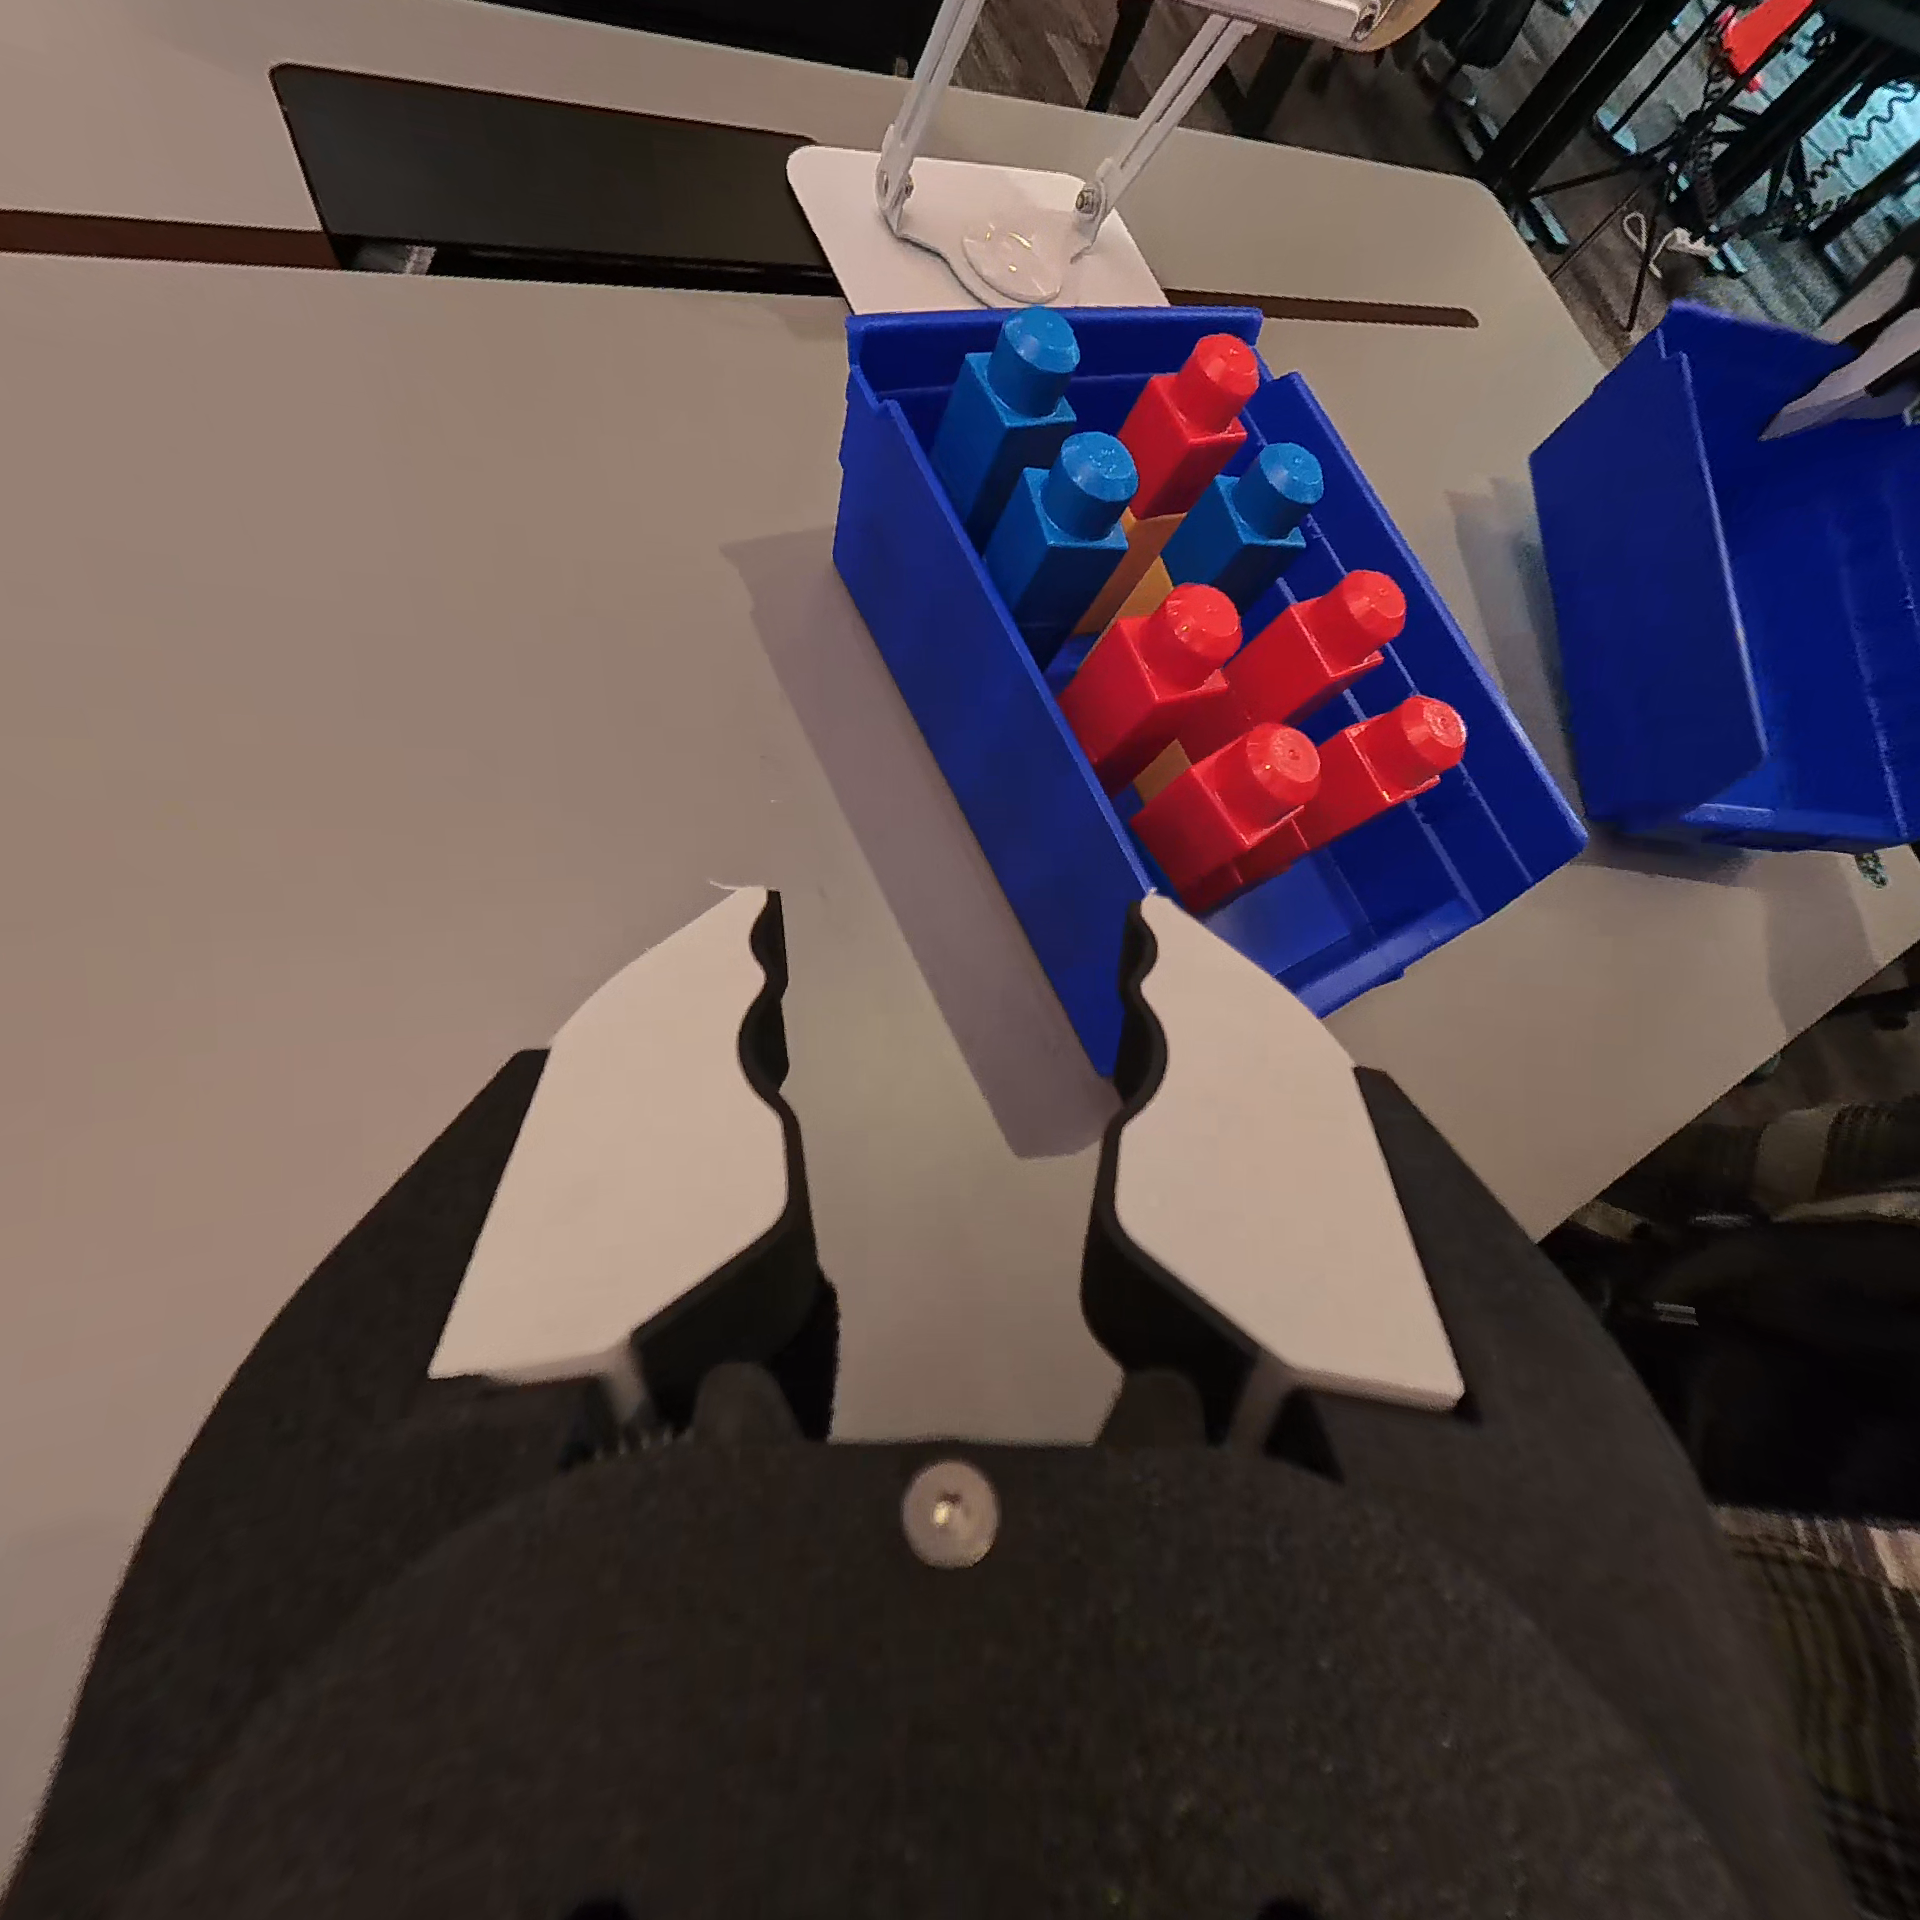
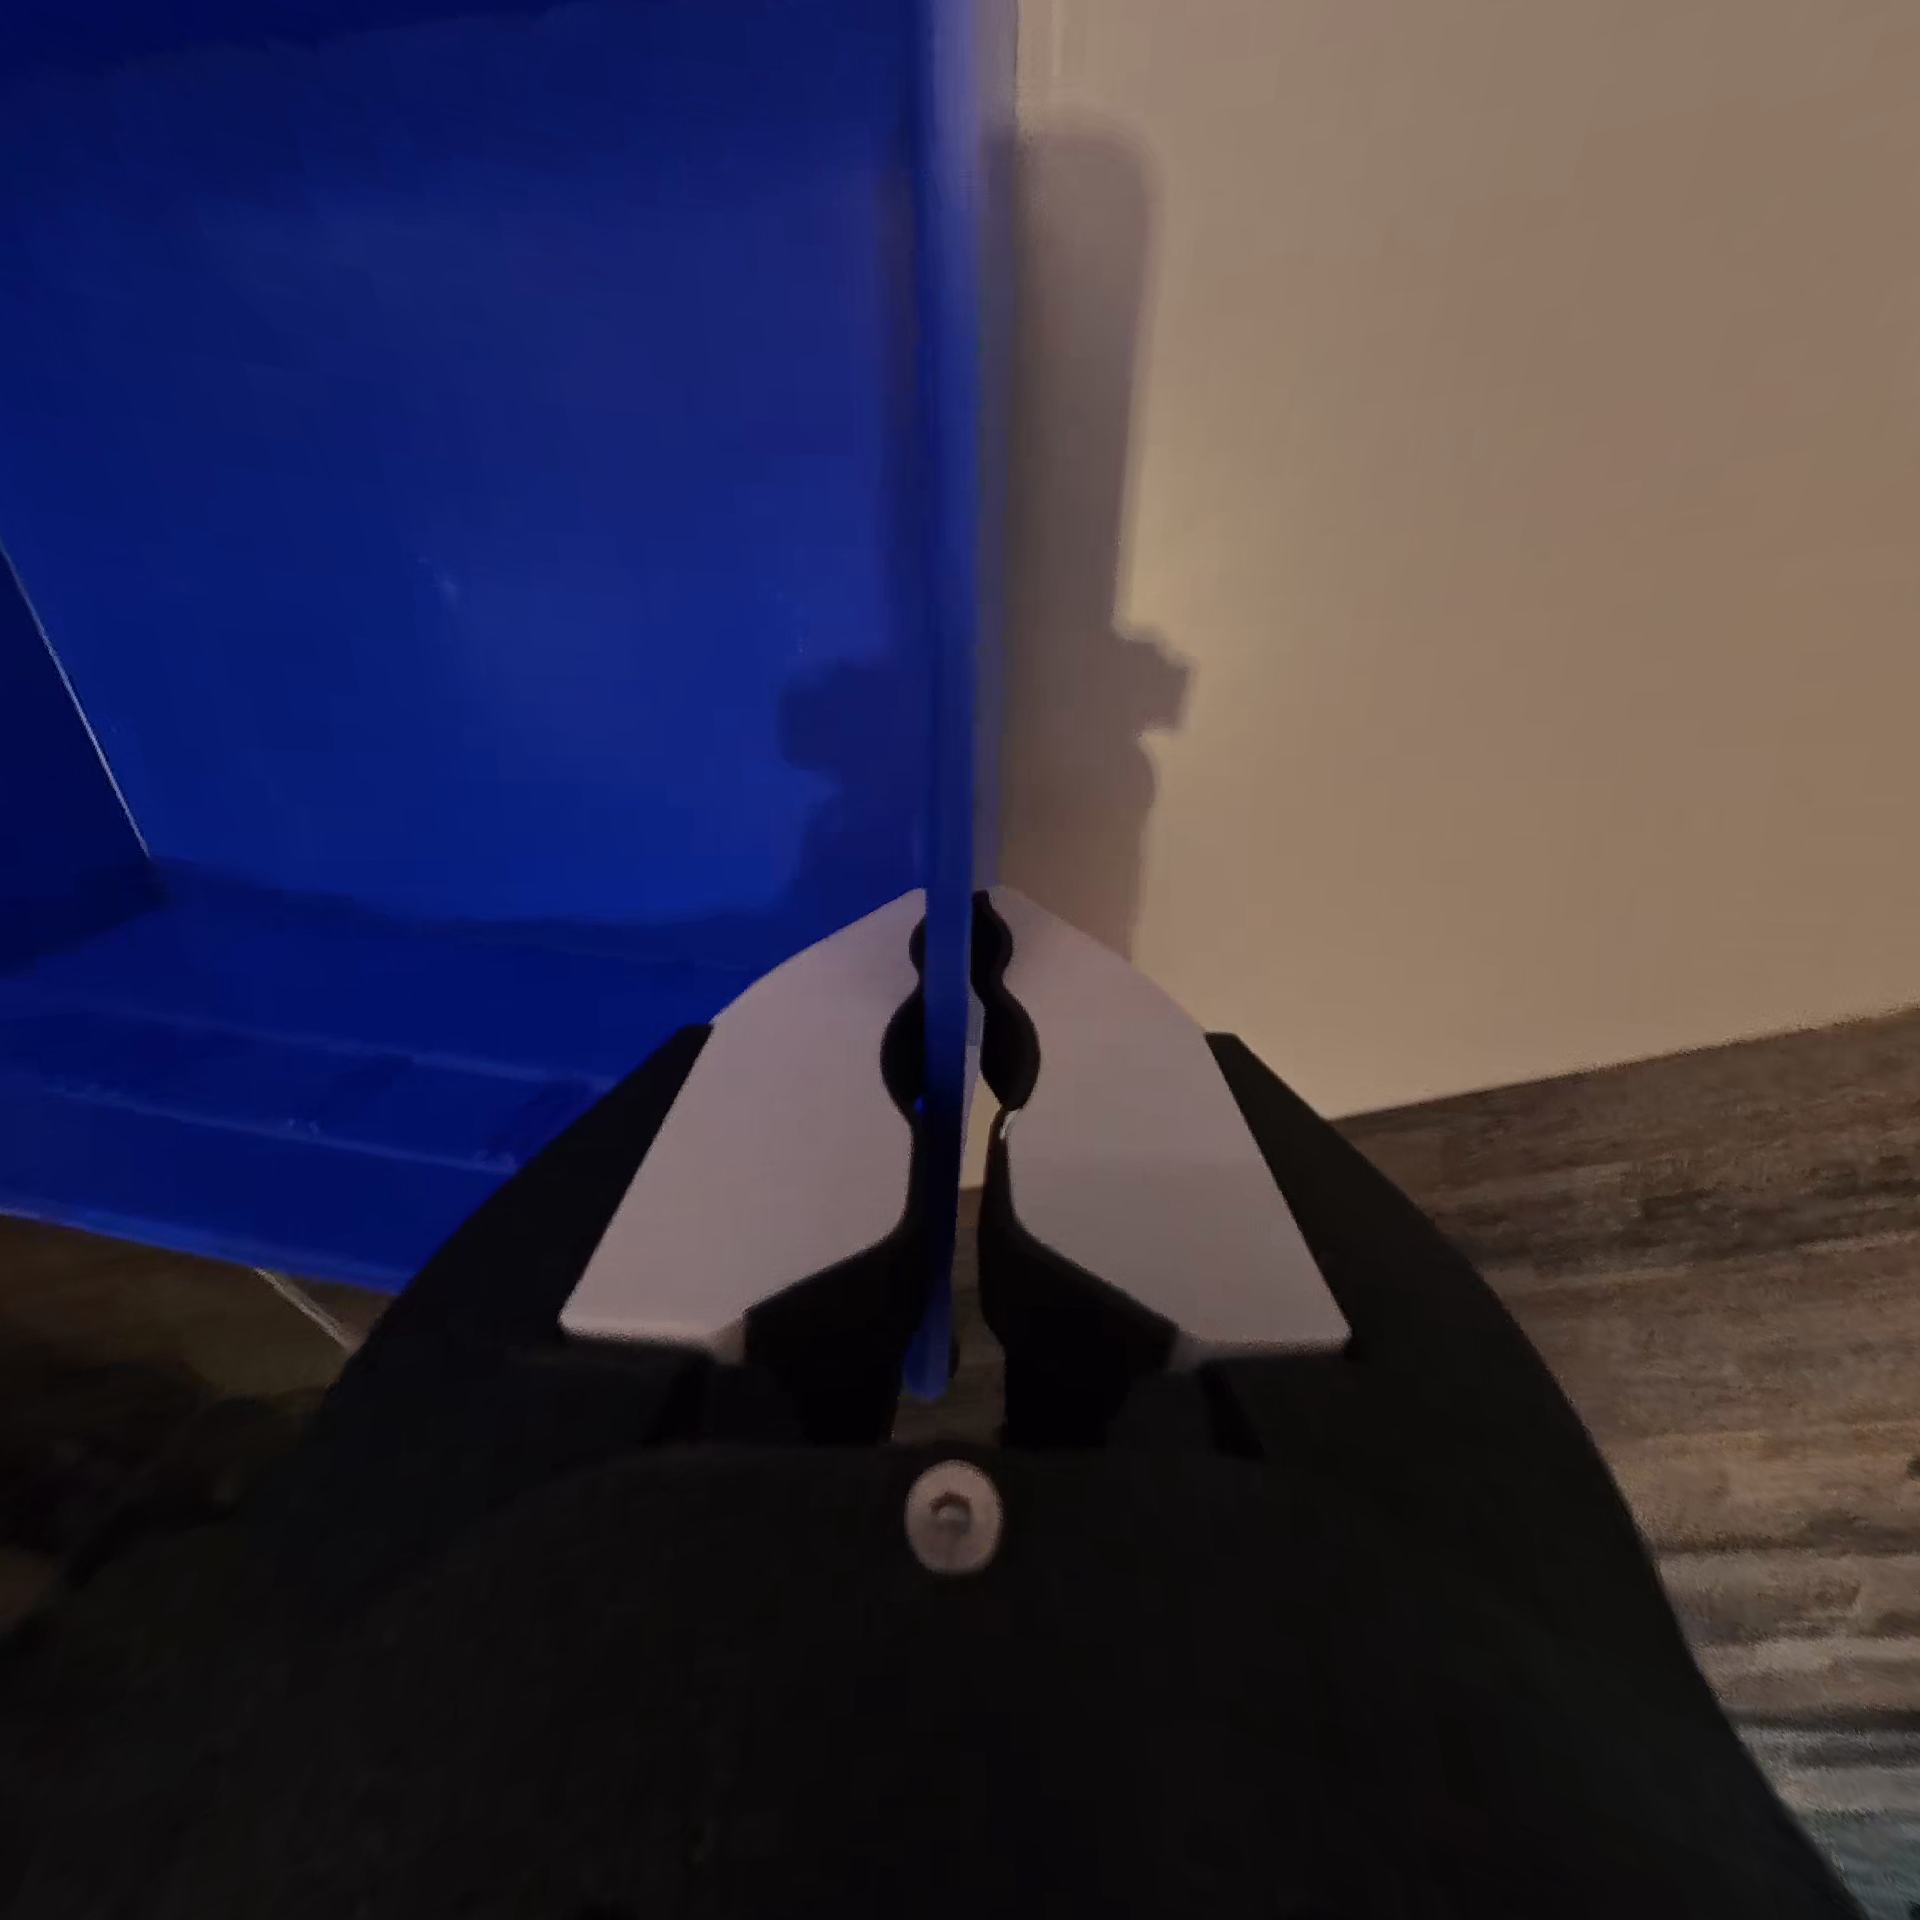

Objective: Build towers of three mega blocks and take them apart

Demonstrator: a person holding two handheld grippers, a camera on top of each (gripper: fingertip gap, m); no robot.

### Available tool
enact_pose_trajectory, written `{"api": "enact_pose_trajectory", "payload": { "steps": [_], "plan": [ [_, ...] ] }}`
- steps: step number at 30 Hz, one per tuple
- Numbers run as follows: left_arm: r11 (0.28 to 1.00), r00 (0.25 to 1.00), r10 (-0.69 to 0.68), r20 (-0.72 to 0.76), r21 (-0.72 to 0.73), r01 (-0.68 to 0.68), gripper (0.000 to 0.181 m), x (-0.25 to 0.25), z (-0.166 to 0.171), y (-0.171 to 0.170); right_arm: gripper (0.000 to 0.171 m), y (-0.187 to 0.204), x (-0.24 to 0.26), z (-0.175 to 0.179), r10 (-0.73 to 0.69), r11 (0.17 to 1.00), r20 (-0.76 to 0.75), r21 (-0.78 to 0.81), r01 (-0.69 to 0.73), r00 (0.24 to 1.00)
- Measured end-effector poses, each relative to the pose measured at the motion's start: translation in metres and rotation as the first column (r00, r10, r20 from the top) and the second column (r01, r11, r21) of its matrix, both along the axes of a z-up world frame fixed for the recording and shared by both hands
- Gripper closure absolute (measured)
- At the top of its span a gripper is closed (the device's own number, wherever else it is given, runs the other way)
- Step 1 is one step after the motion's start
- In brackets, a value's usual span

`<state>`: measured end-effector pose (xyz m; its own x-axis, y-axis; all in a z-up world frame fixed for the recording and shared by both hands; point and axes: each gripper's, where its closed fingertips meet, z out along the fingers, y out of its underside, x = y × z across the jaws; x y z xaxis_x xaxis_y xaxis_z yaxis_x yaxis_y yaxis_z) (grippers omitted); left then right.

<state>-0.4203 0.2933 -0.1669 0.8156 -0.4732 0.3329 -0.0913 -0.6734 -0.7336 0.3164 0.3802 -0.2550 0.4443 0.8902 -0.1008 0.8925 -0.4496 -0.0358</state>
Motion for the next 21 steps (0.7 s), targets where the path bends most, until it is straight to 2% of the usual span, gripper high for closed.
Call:
{"api": "enact_pose_trajectory", "payload": {
  "steps": [4, 7, 9, 10, 12, 13, 14, 15, 17, 19, 21],
  "plan": [
    [1.000, 1.000, -0.003, -0.006, -0.009, 0.003, 0.121, 0.004, -0.005, -0.002, 0.167, 0.008, 0.001, -0.019, 0.007, 1.000, -0.017, -0.011, -0.008, 1.000],
    [1.000, 1.000, -0.011, 0.004, -0.019, 0.011, 0.121, 0.007, -0.008, -0.005, 0.167, 0.011, -0.001, -0.024, -0.059, 0.998, -0.058, -0.039, 0.057, 0.997],
    [1.000, 1.000, -0.019, 0.015, -0.015, 0.019, 0.121, 0.008, -0.009, -0.006, 0.164, 0.019, -0.003, -0.018, -0.115, 0.993, -0.087, -0.002, 0.115, 0.990],
    [1.000, 0.999, -0.026, 0.021, -0.012, 0.026, 0.121, 0.009, -0.009, -0.007, 0.156, 0.025, -0.002, -0.011, -0.145, 0.988, -0.085, 0.041, 0.149, 0.986],
    [0.999, 0.998, -0.038, 0.042, 0.001, 0.038, 0.121, 0.009, -0.008, -0.009, 0.127, 0.041, -0.004, 0.015, -0.214, 0.952, -0.117, 0.198, 0.234, 0.970],
    [0.999, 0.997, -0.047, 0.054, 0.008, 0.047, 0.120, 0.009, -0.007, -0.009, 0.096, 0.047, -0.002, 0.032, -0.283, 0.907, -0.131, 0.285, 0.309, 0.950],
    [0.998, 0.996, -0.056, 0.063, 0.016, 0.055, 0.120, 0.009, -0.006, -0.010, 0.064, 0.048, 0.004, 0.048, -0.391, 0.844, -0.120, 0.349, 0.408, 0.912],
    [0.998, 0.995, -0.063, 0.071, 0.027, 0.061, 0.120, 0.007, -0.005, -0.011, 0.042, 0.039, 0.010, 0.060, -0.502, 0.779, -0.098, 0.380, 0.499, 0.859],
    [0.996, 0.992, -0.081, 0.093, 0.053, 0.077, 0.120, 0.005, -0.003, -0.012, 0.024, 0.006, 0.018, 0.078, -0.690, 0.638, -0.050, 0.430, 0.639, 0.722],
    [0.993, 0.988, -0.097, 0.120, 0.074, 0.089, 0.120, 0.002, -0.003, -0.013, 0.041, -0.037, 0.013, 0.086, -0.841, 0.457, -0.087, 0.414, 0.788, 0.534],
    [0.991, 0.982, -0.116, 0.150, 0.083, 0.105, 0.120, 0.000, -0.005, -0.014, 0.053, -0.076, -0.003, 0.083, -0.910, 0.308, -0.169, 0.336, 0.890, 0.379]
  ]
}}
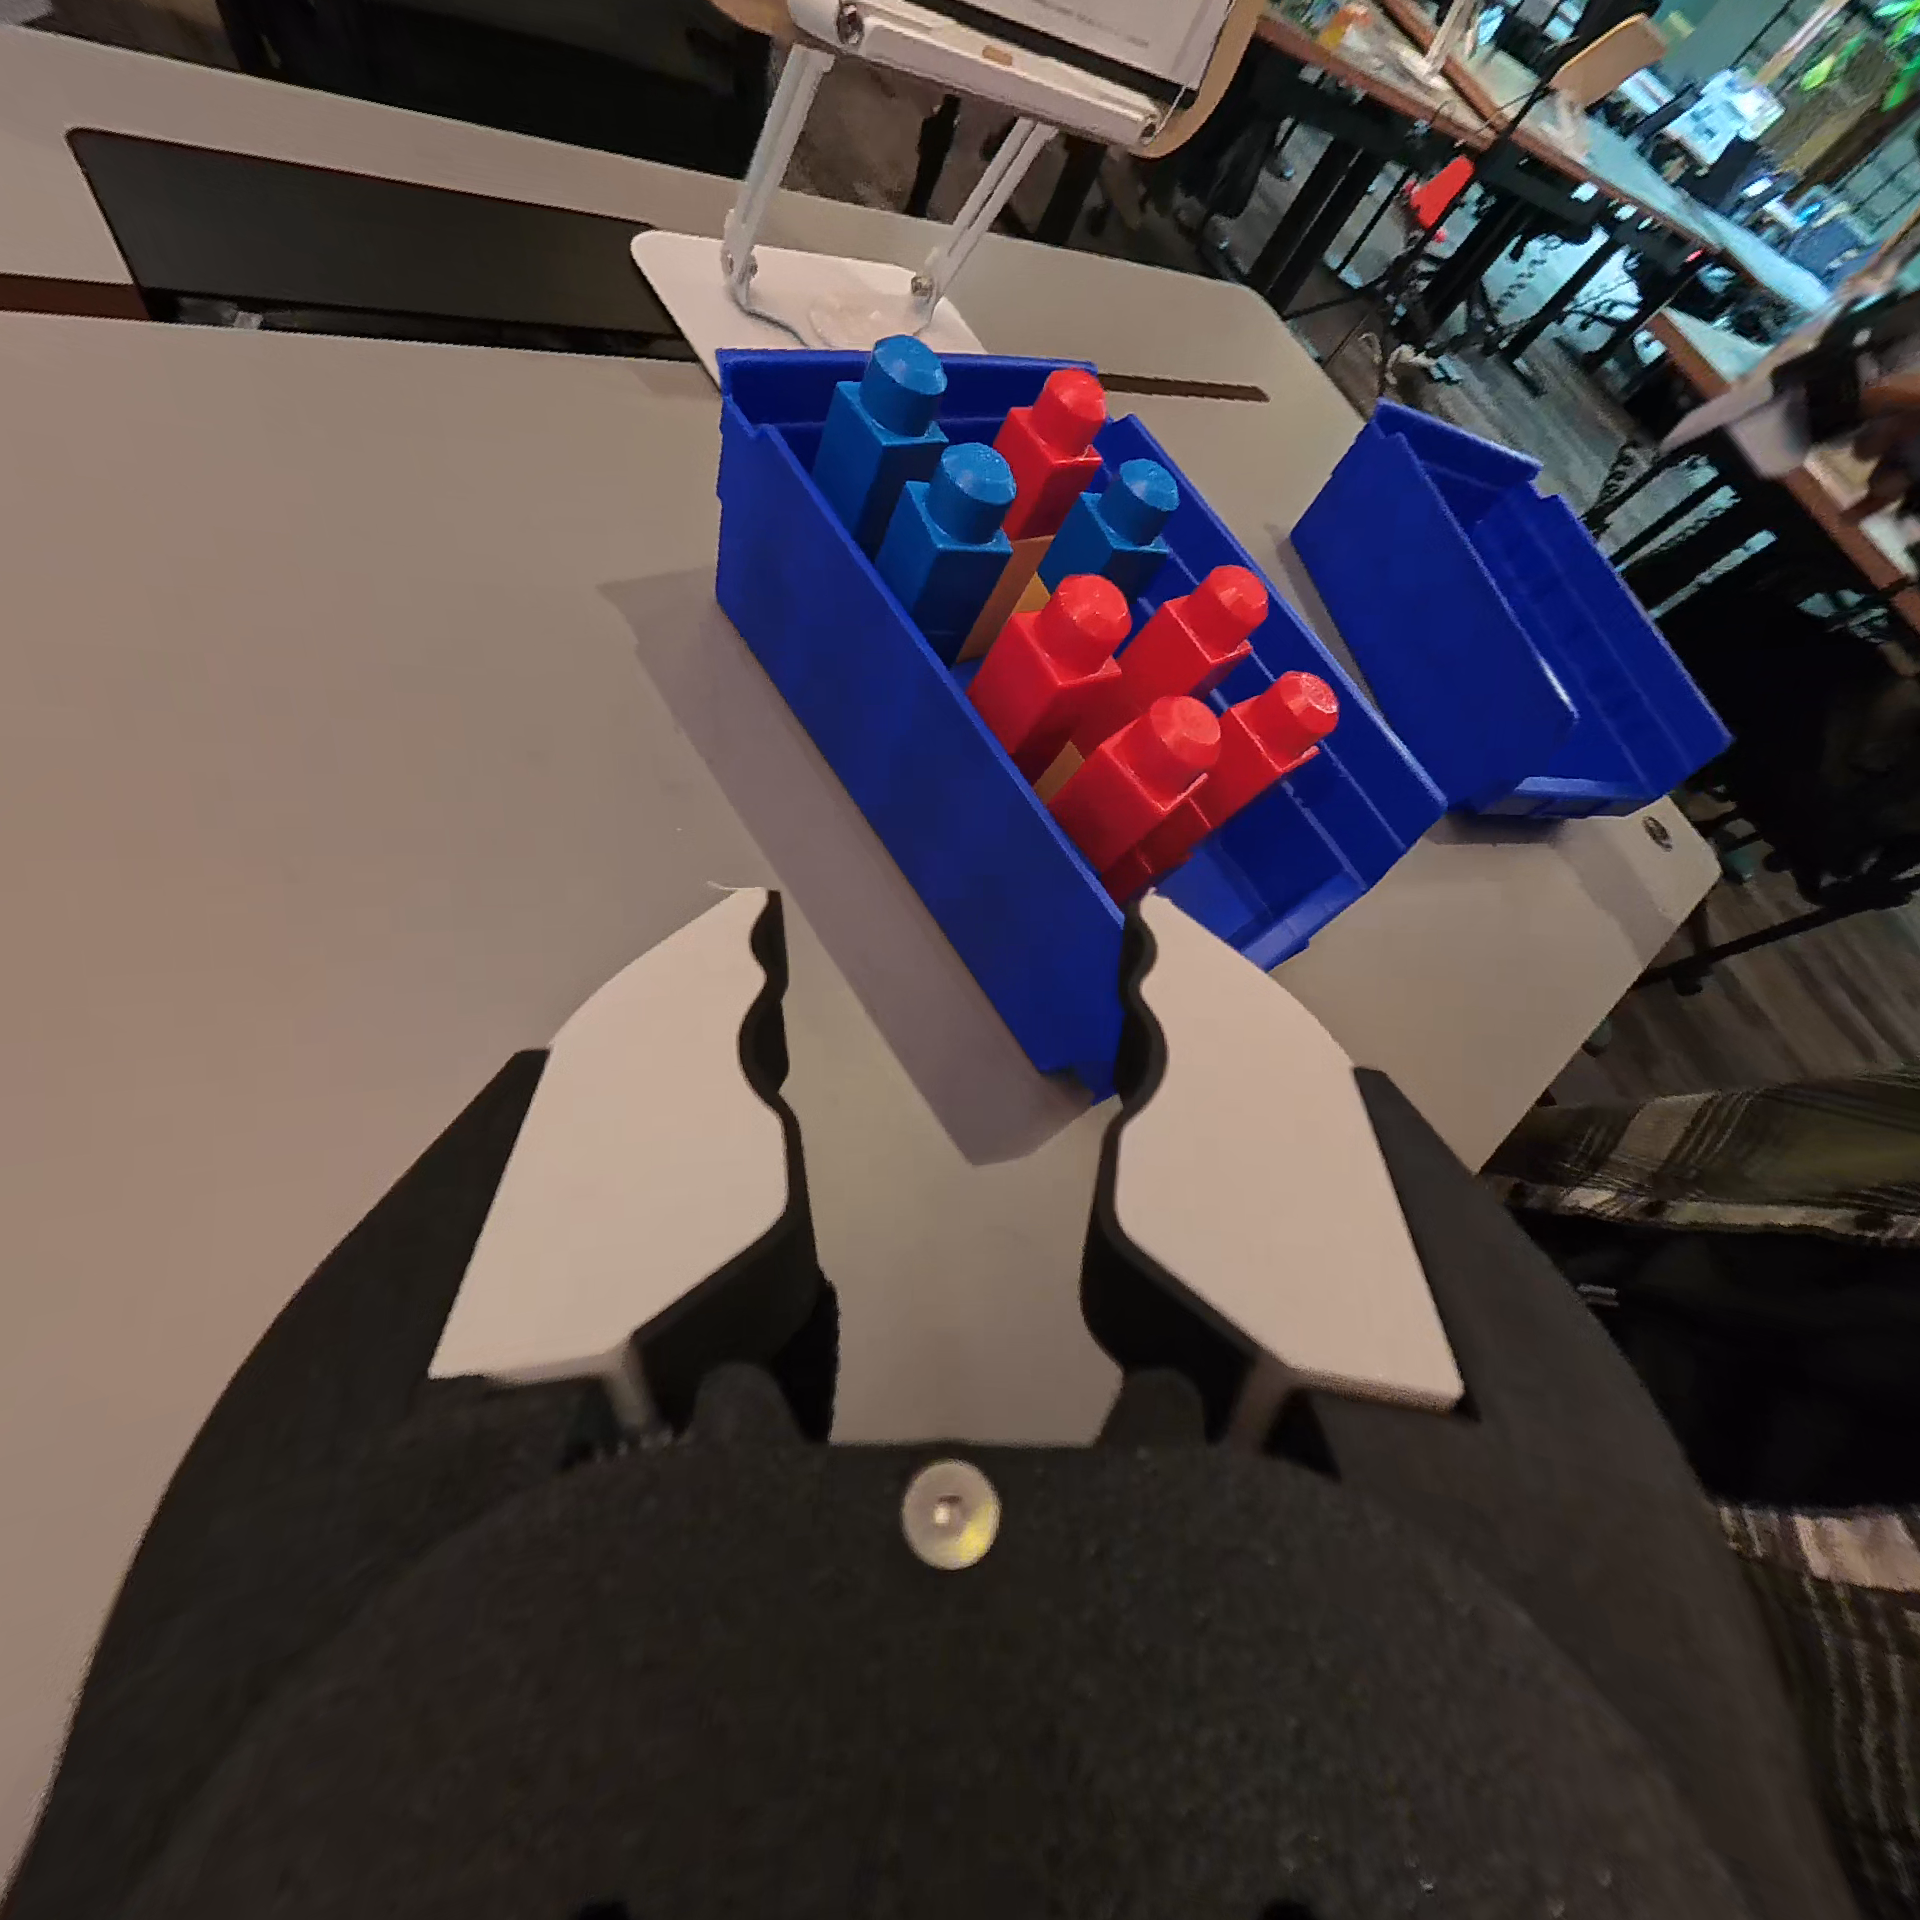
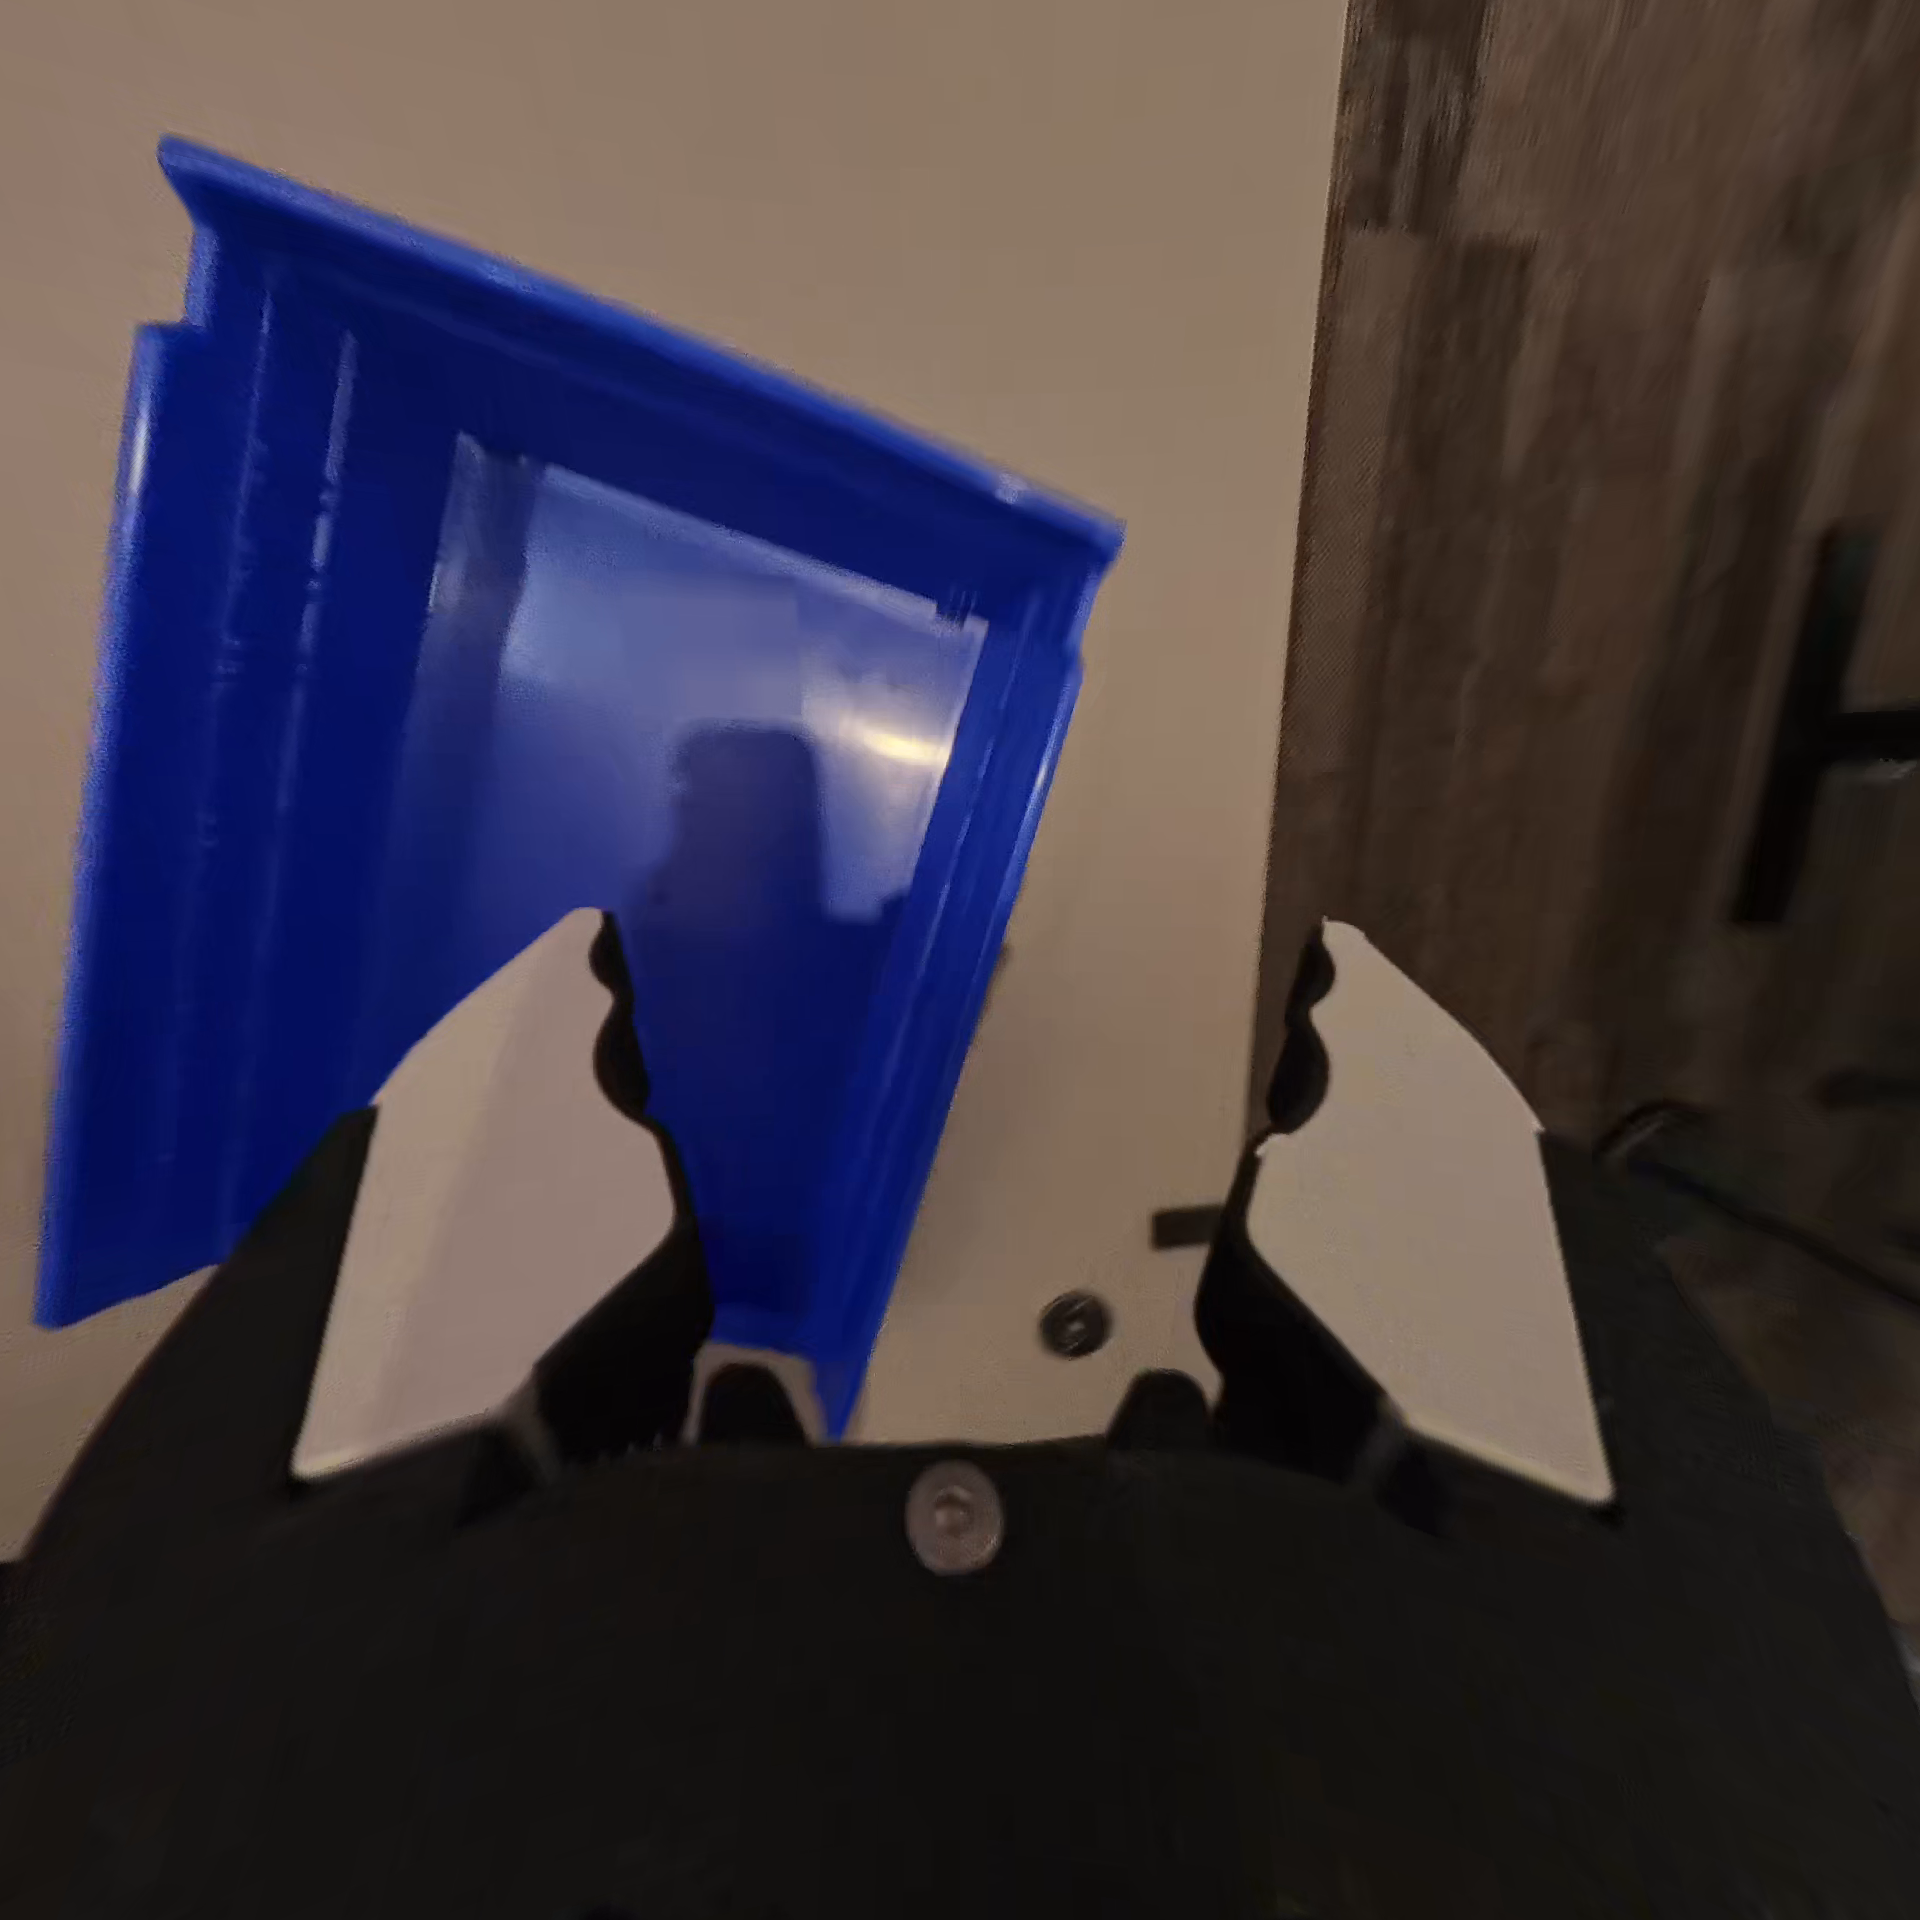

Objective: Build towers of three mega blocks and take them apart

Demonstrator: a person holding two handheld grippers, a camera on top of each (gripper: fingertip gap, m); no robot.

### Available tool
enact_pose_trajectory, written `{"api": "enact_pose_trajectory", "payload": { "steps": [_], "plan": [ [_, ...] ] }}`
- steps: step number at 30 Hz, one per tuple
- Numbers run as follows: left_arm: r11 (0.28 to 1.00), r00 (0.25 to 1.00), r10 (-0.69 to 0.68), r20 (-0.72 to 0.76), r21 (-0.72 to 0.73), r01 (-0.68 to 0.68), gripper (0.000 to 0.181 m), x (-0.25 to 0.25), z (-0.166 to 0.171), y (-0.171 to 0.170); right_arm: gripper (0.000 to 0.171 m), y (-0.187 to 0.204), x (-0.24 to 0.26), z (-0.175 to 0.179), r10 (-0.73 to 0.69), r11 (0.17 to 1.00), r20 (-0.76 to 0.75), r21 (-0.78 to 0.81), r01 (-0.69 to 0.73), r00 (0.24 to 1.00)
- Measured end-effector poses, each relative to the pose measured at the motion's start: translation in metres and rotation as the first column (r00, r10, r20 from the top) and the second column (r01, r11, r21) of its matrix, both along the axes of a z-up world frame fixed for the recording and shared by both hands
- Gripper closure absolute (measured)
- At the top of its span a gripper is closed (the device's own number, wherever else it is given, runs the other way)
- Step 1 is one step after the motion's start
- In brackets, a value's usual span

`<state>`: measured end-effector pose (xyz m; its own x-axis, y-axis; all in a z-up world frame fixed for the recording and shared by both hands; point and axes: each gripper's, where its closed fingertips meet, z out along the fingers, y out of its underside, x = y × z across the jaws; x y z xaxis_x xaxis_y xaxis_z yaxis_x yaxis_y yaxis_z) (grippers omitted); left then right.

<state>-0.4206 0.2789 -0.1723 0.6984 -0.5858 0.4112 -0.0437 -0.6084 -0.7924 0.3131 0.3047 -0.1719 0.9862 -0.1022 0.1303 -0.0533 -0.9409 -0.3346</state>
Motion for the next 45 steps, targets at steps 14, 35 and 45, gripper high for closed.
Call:
{"api": "enact_pose_trajectory", "payload": {
  "steps": [14, 35, 45],
  "plan": [
    [0.996, 0.994, -0.085, 0.066, 0.028, 0.084, 0.121, -0.012, -0.009, -0.023, 0.132, -0.094, -0.015, -0.113, -0.238, 0.961, -0.236, -0.198, 0.193, 0.942],
    [0.999, 0.999, -0.040, 0.035, -0.020, 0.041, 0.123, -0.005, -0.019, -0.020, 0.166, -0.065, 0.054, -0.119, -0.192, 0.954, -0.267, -0.278, 0.115, 0.945],
    [0.998, 0.998, -0.053, 0.017, -0.033, 0.053, 0.123, 0.015, -0.018, -0.012, 0.166, -0.067, 0.084, -0.118, -0.195, 0.955, -0.263, -0.271, 0.121, 0.945]
  ]
}}
